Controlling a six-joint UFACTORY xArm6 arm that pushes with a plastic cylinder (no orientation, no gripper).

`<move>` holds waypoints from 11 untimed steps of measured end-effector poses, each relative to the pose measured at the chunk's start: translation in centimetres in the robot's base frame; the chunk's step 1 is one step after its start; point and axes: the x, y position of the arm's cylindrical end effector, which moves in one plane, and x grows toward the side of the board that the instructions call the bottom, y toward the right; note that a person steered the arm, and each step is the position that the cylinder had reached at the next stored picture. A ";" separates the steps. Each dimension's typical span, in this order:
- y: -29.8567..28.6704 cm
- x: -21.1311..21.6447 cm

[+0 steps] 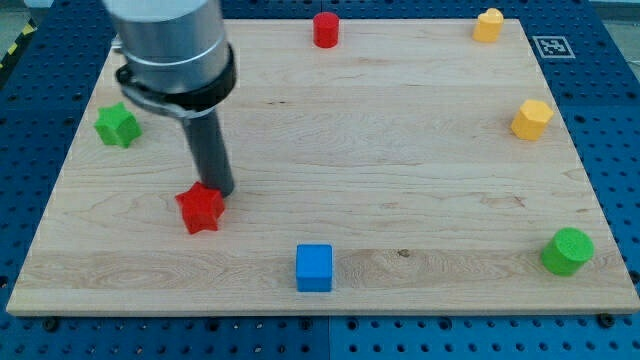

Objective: Slightly move the red star towards the left

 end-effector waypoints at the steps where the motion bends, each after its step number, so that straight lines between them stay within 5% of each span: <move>1: -1.9 2.1; 5: 4.6 6.4; 11: -2.5 8.9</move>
